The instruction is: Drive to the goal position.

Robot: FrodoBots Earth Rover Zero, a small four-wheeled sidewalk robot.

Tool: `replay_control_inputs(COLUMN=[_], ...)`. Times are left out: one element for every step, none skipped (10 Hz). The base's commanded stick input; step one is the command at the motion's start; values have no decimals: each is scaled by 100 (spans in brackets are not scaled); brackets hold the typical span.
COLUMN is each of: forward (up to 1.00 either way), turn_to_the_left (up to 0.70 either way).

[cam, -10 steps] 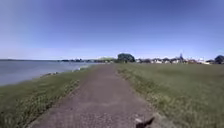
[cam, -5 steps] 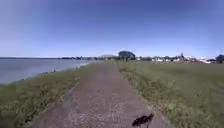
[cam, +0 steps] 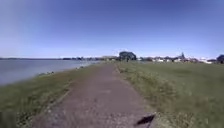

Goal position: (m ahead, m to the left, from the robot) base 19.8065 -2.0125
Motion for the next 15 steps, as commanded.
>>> replay_control_inputs(forward=[70, 70, 70, 70, 70, 70, 70, 70, 70, 70, 70, 70, 70, 70, 70], turn_to_the_left=[0, 0, 0, 0, 0, 0, 0, 0, 0, 0, 0, 0, 0, 0, 0])
